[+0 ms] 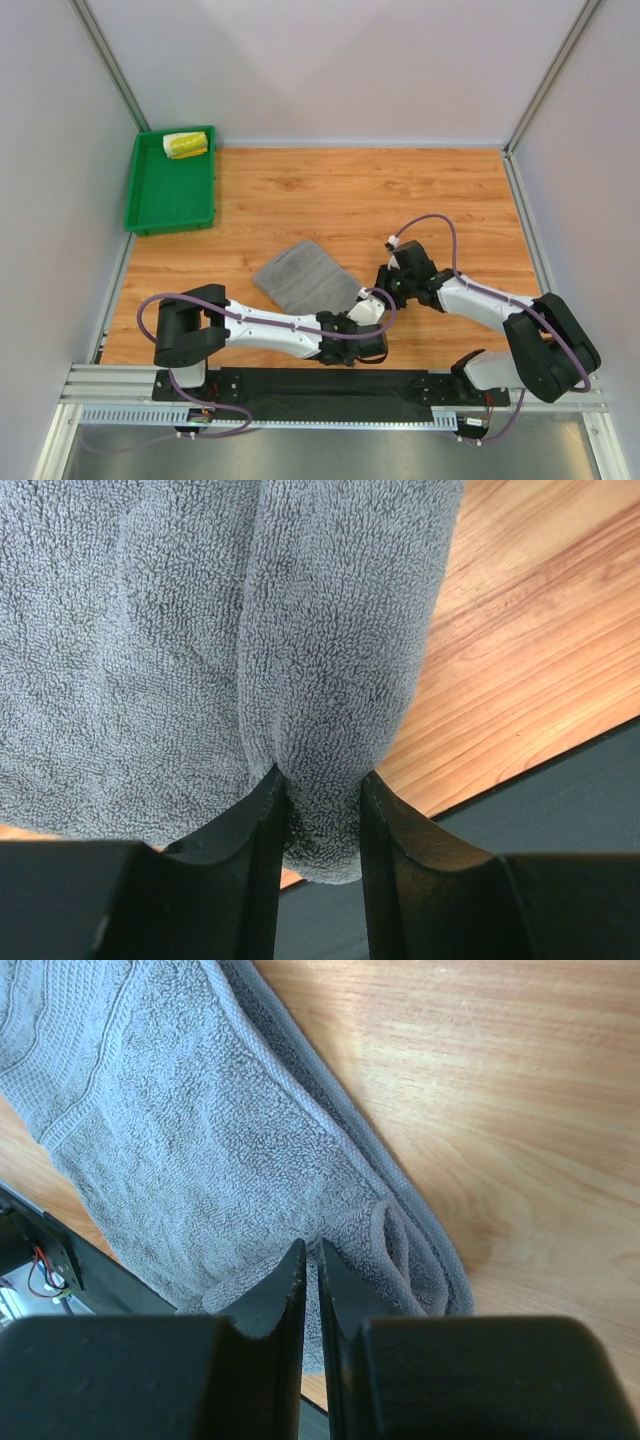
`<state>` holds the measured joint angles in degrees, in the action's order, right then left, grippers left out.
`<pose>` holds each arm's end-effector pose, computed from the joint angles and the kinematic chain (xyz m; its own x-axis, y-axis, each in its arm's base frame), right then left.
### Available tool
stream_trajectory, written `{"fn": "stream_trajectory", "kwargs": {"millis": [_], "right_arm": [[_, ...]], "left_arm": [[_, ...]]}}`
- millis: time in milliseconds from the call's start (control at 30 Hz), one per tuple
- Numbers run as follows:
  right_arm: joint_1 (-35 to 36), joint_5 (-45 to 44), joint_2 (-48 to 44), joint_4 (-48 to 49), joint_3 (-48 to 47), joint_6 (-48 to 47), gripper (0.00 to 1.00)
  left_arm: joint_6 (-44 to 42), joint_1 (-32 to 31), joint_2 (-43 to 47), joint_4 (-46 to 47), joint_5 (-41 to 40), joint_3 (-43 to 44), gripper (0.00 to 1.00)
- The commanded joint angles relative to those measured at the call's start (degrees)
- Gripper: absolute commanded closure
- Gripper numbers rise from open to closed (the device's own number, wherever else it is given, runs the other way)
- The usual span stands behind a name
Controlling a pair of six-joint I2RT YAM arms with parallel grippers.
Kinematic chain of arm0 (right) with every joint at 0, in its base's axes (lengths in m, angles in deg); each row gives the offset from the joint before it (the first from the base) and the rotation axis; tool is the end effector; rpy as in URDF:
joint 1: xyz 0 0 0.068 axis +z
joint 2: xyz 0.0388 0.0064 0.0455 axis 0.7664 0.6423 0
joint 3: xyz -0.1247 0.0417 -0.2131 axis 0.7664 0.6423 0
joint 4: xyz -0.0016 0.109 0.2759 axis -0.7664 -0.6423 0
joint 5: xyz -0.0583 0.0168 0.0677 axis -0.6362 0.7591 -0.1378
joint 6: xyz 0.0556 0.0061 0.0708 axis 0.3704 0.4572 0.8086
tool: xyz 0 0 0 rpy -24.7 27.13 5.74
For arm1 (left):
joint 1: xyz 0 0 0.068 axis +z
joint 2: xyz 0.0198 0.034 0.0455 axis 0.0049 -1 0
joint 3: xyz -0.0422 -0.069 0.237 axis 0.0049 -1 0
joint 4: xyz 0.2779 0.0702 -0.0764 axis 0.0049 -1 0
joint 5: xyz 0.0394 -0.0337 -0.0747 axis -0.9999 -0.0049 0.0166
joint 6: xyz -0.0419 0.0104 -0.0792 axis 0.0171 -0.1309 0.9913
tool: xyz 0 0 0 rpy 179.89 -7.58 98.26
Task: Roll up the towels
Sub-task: Roll the towel
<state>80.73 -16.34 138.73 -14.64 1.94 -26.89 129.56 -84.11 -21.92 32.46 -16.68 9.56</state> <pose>0.2317 0.1679 0.0612 -0.9601 0.0990 -0.2615 -0.0622 0.8363 0.5448 0.0730 -0.3670 0.0757 -0.7273 0.4622 -0.5073 0.5268 0.8498 0.0190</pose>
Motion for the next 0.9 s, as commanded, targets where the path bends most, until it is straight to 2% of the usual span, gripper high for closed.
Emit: {"fn": "stream_trajectory", "kwargs": {"millis": [0,200,433,767,833,867], "right_arm": [[-0.6,-4.3,1.2,-2.2,-1.1,-2.4,0.89],[-1.3,-5.0,1.1,-2.8,-0.7,-2.6,0.89],[-3.8,-7.8,-1.3,-9.6,-5.4,-4.9,0.87],[-6.3,-10.5,-10.4,-22.7,-15.6,-8.3,0.68],[-6.3,-9.9,-11.9,-24.5,-15.8,-8.2,0.62],[-6.3,-9.5,-13.6,-24.9,-15.8,-8.1,0.56]], "left_arm": [[2.4,-0.7,-3.2,-1.0,11.5,-3.5,1.0],[4.8,2.6,6.4,6.4,17.1,-10.2,1.0],[5.1,5.0,11.9,10.7,23.6,-11.3,1.0],[9.8,8.4,13.2,23.8,37.4,-13.6,1.0],[11.9,10.2,13.6,26.8,39.4,-16.3,1.0],[13.9,11.0,13.9,30.4,41.6,-17.4,1.0]]}}
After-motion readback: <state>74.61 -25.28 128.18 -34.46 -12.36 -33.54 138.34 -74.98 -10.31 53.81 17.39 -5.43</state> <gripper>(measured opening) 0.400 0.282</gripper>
